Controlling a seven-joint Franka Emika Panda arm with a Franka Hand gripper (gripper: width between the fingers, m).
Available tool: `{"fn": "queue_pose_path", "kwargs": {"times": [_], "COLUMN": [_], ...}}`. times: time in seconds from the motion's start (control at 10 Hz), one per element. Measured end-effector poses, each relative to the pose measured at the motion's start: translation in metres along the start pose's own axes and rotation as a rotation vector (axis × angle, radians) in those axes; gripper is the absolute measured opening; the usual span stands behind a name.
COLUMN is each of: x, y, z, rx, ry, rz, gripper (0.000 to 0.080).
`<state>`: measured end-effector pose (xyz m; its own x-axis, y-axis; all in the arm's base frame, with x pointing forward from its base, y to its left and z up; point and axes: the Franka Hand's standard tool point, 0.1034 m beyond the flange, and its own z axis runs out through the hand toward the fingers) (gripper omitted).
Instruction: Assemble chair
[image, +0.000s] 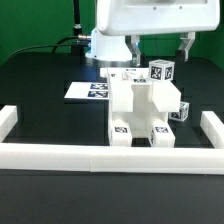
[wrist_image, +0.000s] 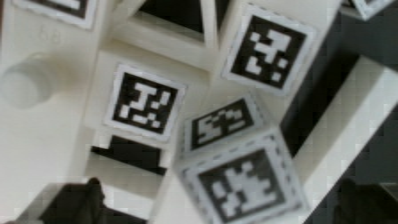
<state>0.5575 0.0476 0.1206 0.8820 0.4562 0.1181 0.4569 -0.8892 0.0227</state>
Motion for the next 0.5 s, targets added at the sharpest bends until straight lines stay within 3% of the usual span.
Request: {"fn": "queue_pose_path", "kwargs": {"times": [0.3, 0.5], "x": [-0.0008, -0.0007], "y": [-0.0003, -0.0005], "z": [0.0029, 0.0030], "rx": [-0.004, -0.002], "ry": [0.002, 0.003], "rz": [-0.003, 0.071], "gripper": [0.0649, 0.0382]}}
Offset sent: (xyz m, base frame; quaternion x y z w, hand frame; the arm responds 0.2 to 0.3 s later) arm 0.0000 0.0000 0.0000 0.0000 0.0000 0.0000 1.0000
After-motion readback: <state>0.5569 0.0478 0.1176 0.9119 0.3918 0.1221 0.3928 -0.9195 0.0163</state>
